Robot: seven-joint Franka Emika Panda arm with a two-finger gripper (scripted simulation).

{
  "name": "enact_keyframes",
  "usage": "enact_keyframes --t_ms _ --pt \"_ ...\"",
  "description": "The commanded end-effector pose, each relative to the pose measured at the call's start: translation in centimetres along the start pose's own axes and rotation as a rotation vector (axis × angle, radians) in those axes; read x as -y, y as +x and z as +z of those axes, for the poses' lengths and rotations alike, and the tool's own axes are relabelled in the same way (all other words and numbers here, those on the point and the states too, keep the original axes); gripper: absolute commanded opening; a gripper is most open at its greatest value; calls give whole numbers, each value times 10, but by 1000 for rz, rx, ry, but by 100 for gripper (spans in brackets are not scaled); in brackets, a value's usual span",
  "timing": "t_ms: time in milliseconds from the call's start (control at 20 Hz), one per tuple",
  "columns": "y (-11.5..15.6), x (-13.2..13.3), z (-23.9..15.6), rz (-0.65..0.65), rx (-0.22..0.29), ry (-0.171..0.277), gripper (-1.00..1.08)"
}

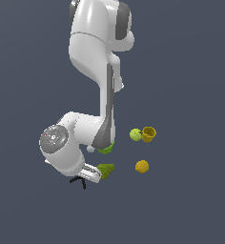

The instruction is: Pick up a designated object from a clutter of objects.

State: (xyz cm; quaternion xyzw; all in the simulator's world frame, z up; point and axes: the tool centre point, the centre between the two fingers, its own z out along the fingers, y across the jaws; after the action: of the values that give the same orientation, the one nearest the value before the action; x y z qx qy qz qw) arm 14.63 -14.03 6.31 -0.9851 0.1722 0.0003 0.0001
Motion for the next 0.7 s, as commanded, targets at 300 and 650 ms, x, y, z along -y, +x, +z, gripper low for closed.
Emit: enact_keyframes --t_ms 300,650 --pt "-1 0 35 1 0 0 100" --pt "0 0 50 1 0 0 100"
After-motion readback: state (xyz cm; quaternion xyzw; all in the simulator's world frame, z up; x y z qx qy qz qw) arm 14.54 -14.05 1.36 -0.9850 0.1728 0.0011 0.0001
